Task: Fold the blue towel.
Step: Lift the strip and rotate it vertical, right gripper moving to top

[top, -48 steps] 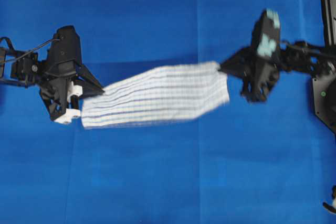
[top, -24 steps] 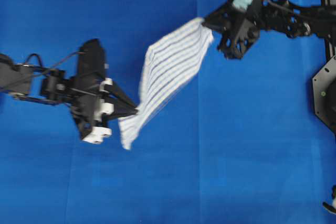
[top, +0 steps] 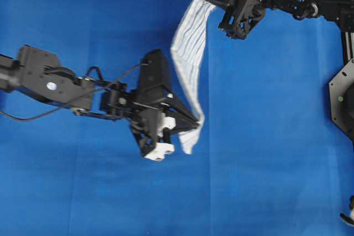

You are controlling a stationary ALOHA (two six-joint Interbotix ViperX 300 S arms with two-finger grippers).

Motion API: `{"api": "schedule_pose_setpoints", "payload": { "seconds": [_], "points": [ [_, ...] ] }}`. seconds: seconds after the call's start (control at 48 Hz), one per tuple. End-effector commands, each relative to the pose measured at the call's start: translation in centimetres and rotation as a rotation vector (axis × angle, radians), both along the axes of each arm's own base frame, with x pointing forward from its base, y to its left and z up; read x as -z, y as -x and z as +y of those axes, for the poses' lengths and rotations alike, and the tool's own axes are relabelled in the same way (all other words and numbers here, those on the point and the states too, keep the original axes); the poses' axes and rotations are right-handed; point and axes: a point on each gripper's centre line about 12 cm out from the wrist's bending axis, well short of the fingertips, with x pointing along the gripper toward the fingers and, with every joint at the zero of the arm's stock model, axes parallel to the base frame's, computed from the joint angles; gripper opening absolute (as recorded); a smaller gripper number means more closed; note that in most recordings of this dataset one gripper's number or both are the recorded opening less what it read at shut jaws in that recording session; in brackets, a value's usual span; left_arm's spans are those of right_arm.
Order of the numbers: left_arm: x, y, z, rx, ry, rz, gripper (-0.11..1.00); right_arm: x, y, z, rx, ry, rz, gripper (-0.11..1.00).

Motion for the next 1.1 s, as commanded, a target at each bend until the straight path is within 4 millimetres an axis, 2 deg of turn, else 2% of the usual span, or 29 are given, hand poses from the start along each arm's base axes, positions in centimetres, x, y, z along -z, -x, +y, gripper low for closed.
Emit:
{"api": "schedule_pose_setpoints", "payload": {
  "seconds": [0.0, 0.208, 0.396, 0.542, 0.834, 1.084],
  "points": [
    [-2.3, -1.4, -0.3, 0.003, 0.009, -0.078, 0.03, -1.3, -0.1, -0.7, 0.013, 0.022, -0.031, 0.04],
    [-2.7, -2.9, -1.1, 0.014, 0.015, -0.099, 0.03, -1.4, 0.1, -1.3, 0.028, 0.029, -0.029, 0.04],
    [-2.5, -3.0, -1.7, 0.025, 0.018, -0.118, 0.03, -1.4, 0.2, -1.5, 0.026, 0.039, -0.025, 0.04],
    [-1.6, -2.7, -2.1, 0.026, 0.028, -0.124, 0.03, -1.2, 0.1, -1.6, 0.024, 0.039, -0.018, 0.04],
    [0.9, -1.4, -3.0, 0.020, 0.062, -0.157, 0.03, 0.1, -1.7, -2.3, -0.007, 0.001, 0.056, 0.04],
    [2.6, 1.1, -2.8, -0.033, 0.117, -0.117, 0.03, 1.2, -4.3, -2.6, -0.036, -0.009, 0.082, 0.04]
  ]
}}
